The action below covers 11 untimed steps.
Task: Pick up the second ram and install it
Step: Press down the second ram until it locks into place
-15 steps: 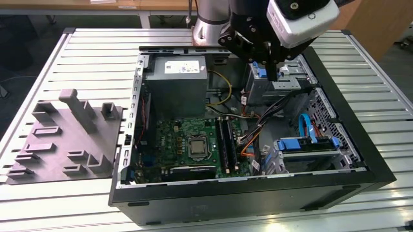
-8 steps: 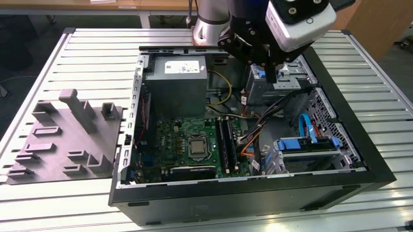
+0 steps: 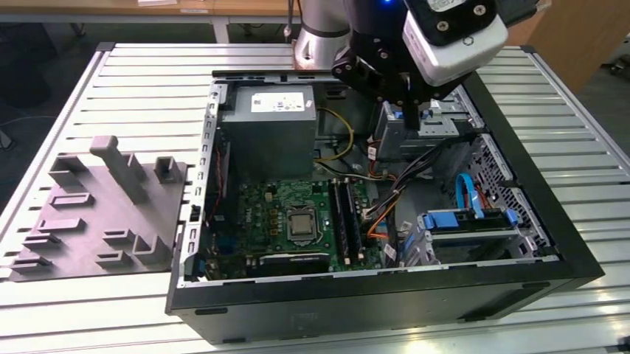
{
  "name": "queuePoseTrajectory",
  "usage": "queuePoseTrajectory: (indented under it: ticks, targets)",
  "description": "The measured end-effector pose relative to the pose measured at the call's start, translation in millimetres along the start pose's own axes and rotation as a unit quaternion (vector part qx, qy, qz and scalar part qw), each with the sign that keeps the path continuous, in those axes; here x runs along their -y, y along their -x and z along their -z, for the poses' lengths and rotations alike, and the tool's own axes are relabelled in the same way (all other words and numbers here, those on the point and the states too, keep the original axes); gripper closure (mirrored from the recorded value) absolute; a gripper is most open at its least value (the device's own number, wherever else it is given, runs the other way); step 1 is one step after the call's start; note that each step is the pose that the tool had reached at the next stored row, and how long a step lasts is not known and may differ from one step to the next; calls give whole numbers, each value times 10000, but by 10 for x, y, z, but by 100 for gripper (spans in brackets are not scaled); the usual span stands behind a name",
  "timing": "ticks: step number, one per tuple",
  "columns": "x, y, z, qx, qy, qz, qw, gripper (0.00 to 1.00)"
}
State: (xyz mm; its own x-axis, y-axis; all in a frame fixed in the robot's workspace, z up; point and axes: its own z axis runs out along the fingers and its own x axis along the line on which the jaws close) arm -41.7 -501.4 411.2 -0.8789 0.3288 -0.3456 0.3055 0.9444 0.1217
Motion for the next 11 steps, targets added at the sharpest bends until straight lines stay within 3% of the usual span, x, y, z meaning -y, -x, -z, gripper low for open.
queuePoseTrajectory:
  ticks: [11]
  targets:
    - [3, -6, -20, -21, -7, 0, 10000, 90]
